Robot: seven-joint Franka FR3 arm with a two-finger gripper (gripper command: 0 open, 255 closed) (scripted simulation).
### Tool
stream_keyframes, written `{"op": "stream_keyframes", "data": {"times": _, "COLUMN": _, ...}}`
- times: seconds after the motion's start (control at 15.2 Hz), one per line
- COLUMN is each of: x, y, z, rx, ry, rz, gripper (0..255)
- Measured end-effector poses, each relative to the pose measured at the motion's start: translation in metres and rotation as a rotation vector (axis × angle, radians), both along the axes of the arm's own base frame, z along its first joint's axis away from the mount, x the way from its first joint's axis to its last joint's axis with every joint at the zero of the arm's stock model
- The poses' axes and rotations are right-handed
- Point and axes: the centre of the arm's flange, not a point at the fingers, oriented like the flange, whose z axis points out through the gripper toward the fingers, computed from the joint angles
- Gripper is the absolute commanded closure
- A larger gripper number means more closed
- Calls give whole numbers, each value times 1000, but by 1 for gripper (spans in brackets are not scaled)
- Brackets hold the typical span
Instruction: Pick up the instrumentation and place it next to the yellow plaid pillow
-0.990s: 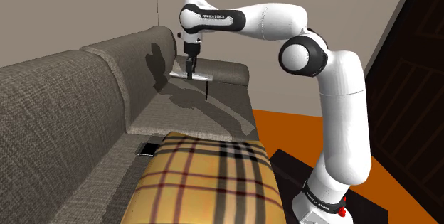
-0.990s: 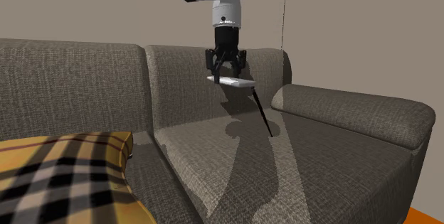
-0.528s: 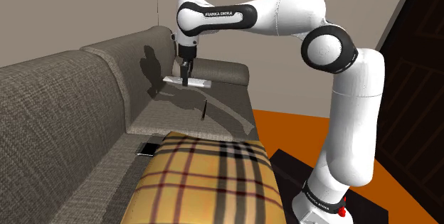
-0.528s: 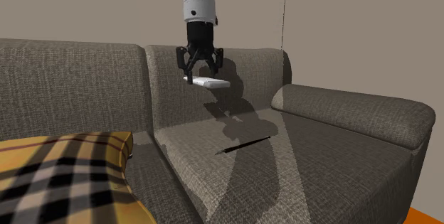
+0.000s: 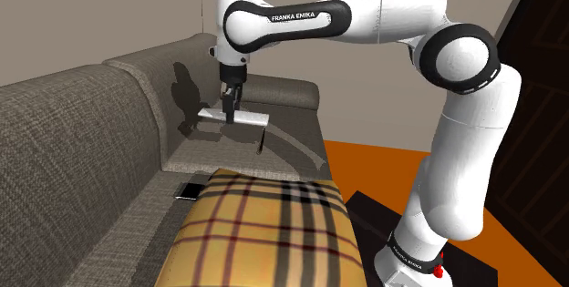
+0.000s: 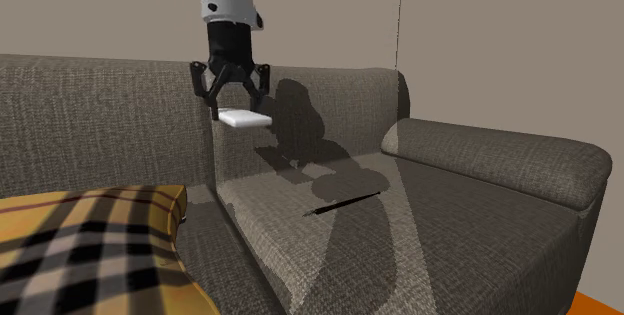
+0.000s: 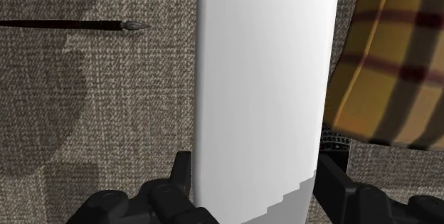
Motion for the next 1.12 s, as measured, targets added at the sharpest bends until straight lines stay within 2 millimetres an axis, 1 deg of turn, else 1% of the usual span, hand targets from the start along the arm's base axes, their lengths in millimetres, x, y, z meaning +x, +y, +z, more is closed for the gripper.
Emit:
{"op": "stream_keyframes", "data": {"times": 0.07, "x": -8, "y": 8, "z": -3, "rx": 0, "ry": 0, "rz": 0, "gripper": 255}}
{"op": "stream_keyframes", "data": {"times": 0.4, "x": -47, "y": 65, "z": -3, "rx": 0, "ry": 0, "rz": 1, "gripper": 255}}
{"op": "stream_keyframes", "data": {"times": 0.46, "x": -55, "y": 72, "z": -3, "rx": 0, "ry": 0, "rz": 0, "gripper": 255}}
{"op": "stream_keyframes", "data": {"times": 0.59, "x": -72, "y": 97, "z": -1, "rx": 0, "ry": 0, "rz": 1, "gripper": 255}}
{"op": "stream_keyframes", "data": {"times": 0.66, "x": -81, "y": 104, "z": -3, "rx": 0, "ry": 0, "rz": 1, "gripper": 255}}
{"op": "stream_keyframes", "data": {"times": 0.79, "x": -100, "y": 125, "z": -2, "rx": 0, "ry": 0, "rz": 1, "gripper": 255}}
{"op": "stream_keyframes", "data": {"times": 0.86, "x": -107, "y": 138, "z": -3, "rx": 0, "ry": -1, "rz": 1, "gripper": 255}}
{"op": "stream_keyframes", "data": {"times": 0.92, "x": -112, "y": 148, "z": -3, "rx": 0, "ry": 0, "rz": 1, "gripper": 255}}
{"op": "stream_keyframes", "data": {"times": 1.12, "x": -137, "y": 177, "z": -3, "rx": 0, "ry": 0, "rz": 0, "gripper": 255}}
